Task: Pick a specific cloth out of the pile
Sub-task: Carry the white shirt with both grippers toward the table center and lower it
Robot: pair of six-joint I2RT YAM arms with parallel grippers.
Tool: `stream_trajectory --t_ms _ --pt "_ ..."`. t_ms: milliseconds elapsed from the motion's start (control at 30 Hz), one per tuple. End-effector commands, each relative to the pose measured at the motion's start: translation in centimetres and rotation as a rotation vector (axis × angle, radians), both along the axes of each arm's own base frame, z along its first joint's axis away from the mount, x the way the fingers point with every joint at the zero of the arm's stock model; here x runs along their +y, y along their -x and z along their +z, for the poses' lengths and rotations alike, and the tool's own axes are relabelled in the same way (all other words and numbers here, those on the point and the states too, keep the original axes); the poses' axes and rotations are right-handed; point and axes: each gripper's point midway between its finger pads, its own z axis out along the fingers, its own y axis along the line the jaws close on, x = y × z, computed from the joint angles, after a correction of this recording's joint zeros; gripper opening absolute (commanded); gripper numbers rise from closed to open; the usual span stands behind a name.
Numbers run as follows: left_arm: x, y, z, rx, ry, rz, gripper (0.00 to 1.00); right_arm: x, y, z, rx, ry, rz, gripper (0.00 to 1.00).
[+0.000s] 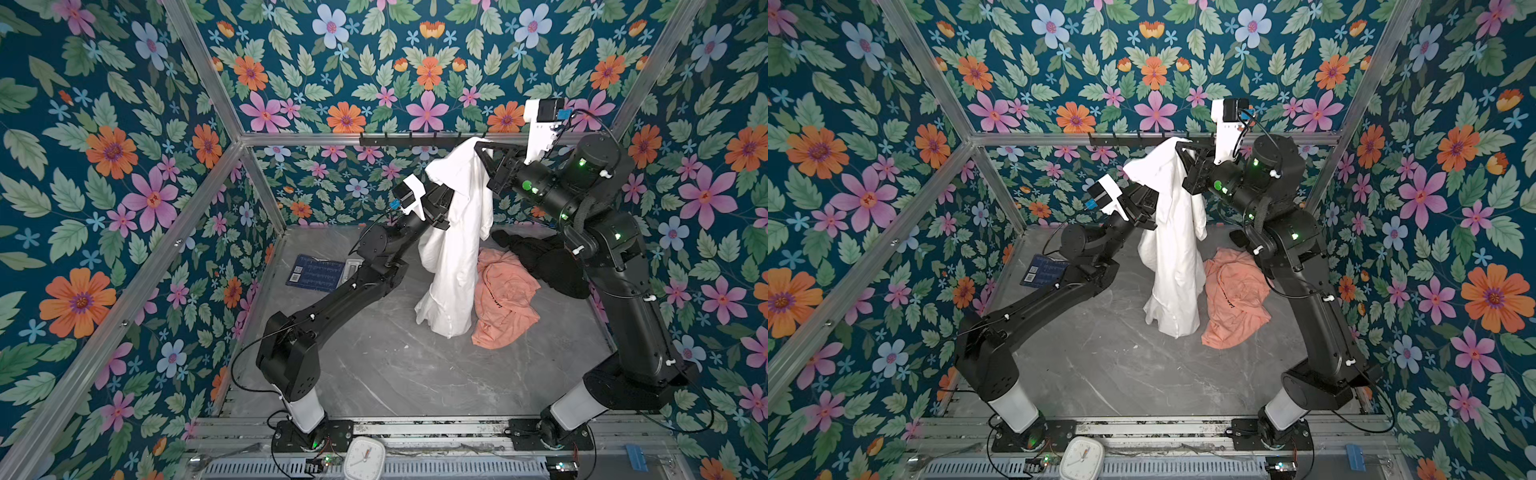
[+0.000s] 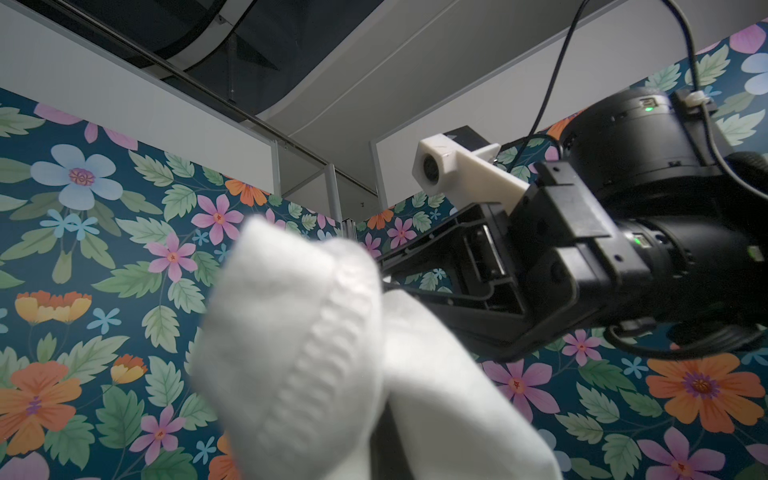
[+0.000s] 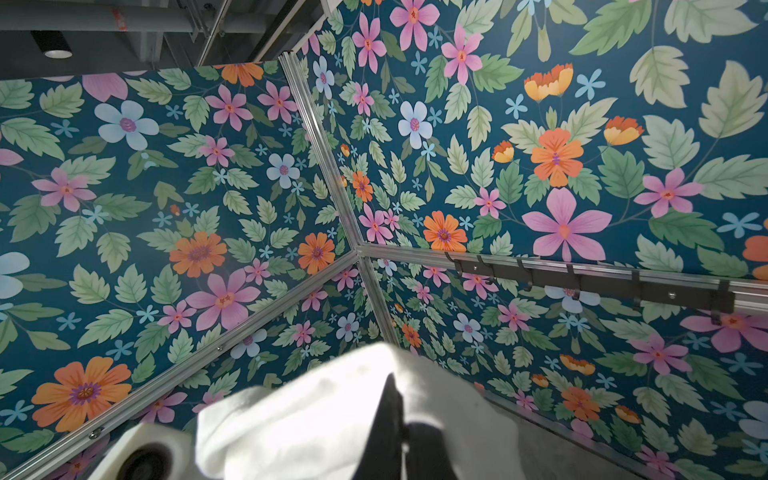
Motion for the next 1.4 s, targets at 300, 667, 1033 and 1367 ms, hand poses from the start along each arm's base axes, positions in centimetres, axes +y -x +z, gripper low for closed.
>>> stream_trajectory --t_ms 300,667,1033,1367 --pt "3.5 0.0 0.2 -0.007 0.008 0.101 0.0 1.8 -1.4 -0.5 0.0 -0.044 0.047 0.0" --pt "6.5 -1.2 -2.0 0.048 -0.057 0.214 0.0 3.3 -2.7 -3.5 0.074 -0.054 0.088 0.0" --pt "10.1 -1.6 -1.1 0.053 -0.052 0.31 0.0 5.1 -4.6 -4.6 0.112 -0.06 0.133 0.0" --pt "11.4 -1.9 -0.4 0.046 -0.057 0.354 0.0 6.7 -5.4 -3.9 0.112 -0.068 0.182 0.0"
